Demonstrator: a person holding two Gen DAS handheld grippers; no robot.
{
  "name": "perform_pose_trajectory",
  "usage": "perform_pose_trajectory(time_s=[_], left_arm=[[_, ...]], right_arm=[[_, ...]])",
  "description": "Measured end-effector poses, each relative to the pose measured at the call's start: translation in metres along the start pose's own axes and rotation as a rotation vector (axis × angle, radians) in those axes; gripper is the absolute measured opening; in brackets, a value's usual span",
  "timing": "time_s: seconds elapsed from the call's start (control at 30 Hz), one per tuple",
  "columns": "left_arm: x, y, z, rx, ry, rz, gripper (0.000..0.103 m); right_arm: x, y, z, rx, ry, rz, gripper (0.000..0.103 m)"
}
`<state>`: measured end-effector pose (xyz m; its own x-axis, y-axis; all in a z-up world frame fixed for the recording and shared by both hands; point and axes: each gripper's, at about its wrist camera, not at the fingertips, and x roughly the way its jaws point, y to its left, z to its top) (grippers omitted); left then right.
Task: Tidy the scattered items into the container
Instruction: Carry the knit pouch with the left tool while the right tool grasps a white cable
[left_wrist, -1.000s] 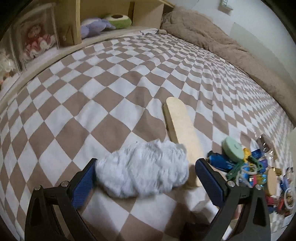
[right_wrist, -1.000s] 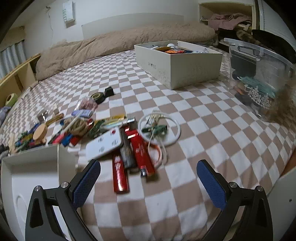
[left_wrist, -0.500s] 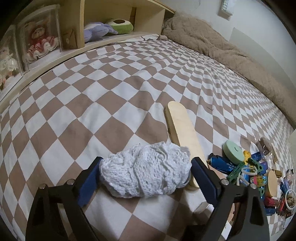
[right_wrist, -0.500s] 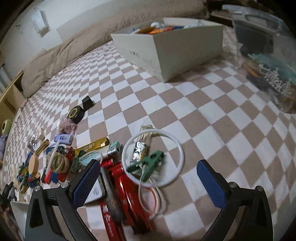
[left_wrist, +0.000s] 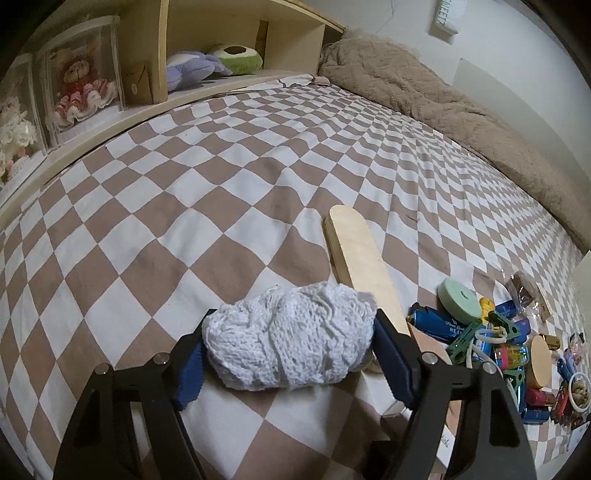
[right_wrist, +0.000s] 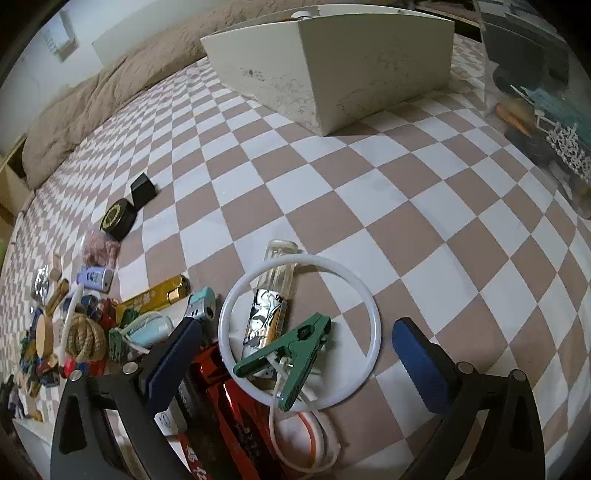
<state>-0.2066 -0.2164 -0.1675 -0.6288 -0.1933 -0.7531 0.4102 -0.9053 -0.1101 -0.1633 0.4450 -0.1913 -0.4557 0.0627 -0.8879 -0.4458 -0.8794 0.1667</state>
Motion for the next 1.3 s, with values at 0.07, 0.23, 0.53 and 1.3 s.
perform_pose_trajectory(time_s=[0.07,0.23,0.53,1.3], left_arm=[[-0.002,-0.003,-0.001,0.013,-0.005,0.003,0.079],[-0.006,-0.004,-0.002,0.023,-0.016,0.003,0.079],[-0.028,-0.011,-0.003,0.072,-0.087,-0.006,0.079],[-0.067,-0.008,-0.002,0.045,-0.196,-0.130,0.079]], right_arm=[[0.000,0.001,0.000,-0.022,-0.007,-0.031,0.085],[-0.004,-0.001,-0.003,-0.036,-0.019,-0.029,0.085],[-0.035,-0.008,-0.005,0.004,-0.119,0.024,0.085],[-0.127,0.003,-0.013,0.049,-0.272,0.245,0.085]])
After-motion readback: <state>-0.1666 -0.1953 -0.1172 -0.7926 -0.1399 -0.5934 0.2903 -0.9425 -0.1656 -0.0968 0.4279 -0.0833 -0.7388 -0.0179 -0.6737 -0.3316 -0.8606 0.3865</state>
